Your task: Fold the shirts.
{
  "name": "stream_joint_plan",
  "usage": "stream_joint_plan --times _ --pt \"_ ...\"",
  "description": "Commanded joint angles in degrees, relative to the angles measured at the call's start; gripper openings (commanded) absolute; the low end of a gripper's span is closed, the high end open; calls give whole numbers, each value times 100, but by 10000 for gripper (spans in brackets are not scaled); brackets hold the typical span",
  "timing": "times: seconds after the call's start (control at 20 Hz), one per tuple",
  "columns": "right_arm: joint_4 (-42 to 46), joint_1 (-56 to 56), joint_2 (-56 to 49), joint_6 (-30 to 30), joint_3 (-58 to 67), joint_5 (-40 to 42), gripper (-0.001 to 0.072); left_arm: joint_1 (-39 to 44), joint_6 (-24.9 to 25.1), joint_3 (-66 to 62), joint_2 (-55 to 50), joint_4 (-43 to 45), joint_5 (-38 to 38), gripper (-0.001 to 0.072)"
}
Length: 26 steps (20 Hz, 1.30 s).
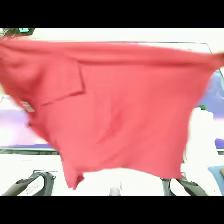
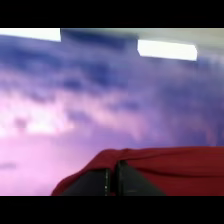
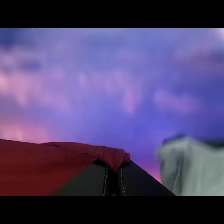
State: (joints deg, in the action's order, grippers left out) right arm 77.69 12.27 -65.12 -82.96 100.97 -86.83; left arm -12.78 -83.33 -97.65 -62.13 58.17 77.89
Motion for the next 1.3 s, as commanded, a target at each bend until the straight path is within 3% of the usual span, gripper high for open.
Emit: stream_joint_plan --times 0.0,0.15,0.4,0.5,0.65,0.85,1.0,1.1,1.15,1.25 --pt "37 0 -1001 -186 -1480 157 21 396 448 1447 -1054 52 -83 33" --pt "-39 2 -1897 -682 -1759 1801 22 868 688 1591 -2092 -46 -1051 34" --pt "-1147 0 -2409 -1027 -1759 4579 21 992 654 1266 -2933 -1088 -3628 34" --pt "-1436 0 -2579 -1027 -1759 5298 21 994 660 1250 -3185 -1635 -4485 34" --pt "-1480 0 -2806 -1001 -1759 5652 21 994 667 1224 -3545 -2210 -4981 34" --pt "-1528 -68 -3110 -1005 -1759 5104 22 1029 905 1231 -3947 -2218 -4345 34" --pt "-1480 -101 -3060 -625 -1759 4371 22 960 1582 1226 -3840 -2212 -3539 33" --pt "-988 -48 -2798 -446 -1759 3856 22 732 2072 1226 -3493 -1982 -2778 33" --pt "-739 -9 -2658 -448 -1759 3488 22 616 1991 1228 -3333 -1633 -2380 33" --pt "-304 -2 -2570 -450 -1779 2581 22 492 1058 1233 -3224 -520 -1611 33"
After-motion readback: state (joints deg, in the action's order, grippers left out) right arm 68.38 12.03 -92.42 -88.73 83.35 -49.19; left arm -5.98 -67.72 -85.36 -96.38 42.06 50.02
